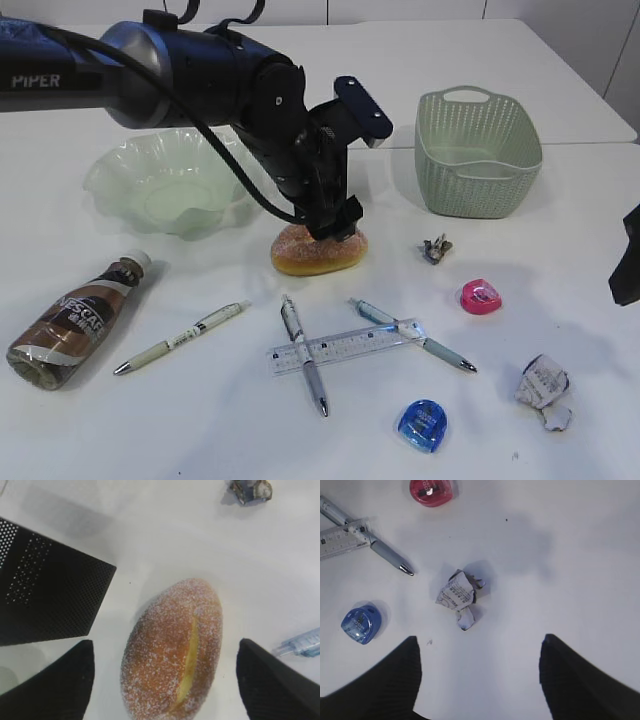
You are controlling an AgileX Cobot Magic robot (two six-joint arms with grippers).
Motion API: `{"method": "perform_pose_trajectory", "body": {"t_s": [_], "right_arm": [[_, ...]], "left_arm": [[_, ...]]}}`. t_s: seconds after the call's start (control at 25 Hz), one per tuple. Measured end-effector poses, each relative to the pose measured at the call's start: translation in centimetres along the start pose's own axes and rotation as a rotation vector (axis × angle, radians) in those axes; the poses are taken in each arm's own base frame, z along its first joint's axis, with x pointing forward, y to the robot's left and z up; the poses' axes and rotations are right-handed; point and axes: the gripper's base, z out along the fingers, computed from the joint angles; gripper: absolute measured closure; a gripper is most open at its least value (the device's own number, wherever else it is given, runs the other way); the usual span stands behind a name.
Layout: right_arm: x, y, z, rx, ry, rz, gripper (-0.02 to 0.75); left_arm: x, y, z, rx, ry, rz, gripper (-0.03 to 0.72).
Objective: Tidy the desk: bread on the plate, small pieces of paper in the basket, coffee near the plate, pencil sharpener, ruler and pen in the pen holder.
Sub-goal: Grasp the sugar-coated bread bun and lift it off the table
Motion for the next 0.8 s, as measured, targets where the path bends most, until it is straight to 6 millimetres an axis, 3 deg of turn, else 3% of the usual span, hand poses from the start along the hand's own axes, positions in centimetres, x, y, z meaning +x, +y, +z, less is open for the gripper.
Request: {"method": "perform_pose_trajectory", "body": {"t_s": [0.8], "right_arm": [[-0.2,0.0,0.0,-0.001,-0.018,0.001,0.168]], "left_arm": [[1.0,-0.6,2.9,0.008,0.025,0.016,0.055]]}}
